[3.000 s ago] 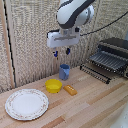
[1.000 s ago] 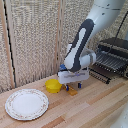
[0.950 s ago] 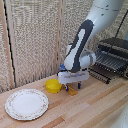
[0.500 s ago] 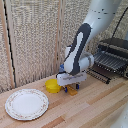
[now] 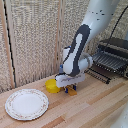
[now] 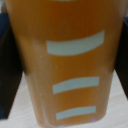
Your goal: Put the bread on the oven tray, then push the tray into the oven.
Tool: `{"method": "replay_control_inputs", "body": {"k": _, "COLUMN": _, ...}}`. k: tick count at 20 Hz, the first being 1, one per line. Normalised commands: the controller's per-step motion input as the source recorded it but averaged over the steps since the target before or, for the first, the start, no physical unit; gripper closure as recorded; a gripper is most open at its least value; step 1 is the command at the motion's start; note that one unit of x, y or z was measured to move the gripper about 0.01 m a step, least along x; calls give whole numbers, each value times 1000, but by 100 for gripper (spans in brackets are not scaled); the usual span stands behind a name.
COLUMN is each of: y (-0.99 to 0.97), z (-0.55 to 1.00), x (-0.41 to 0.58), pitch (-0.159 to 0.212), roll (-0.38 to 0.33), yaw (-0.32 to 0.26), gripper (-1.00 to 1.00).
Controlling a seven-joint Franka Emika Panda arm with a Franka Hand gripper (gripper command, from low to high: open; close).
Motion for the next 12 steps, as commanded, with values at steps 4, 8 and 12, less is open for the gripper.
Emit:
{"method": "replay_control_inputs", "body": {"k": 4, "y": -6, "z": 698, "x": 81, "pitch": 23, "roll": -72, "yaw": -249, "gripper": 100}}
{"method": "replay_control_inputs", "body": {"k": 8, "y": -38, "z": 834, "x": 284, "pitch": 74, "roll": -80, "yaw": -312, "gripper": 100}}
{"method": "replay_control_inputs", "body": {"k": 12, "y": -37, "z": 902, "x": 359, "pitch": 68, "roll": -101, "yaw": -275, "gripper": 100}}
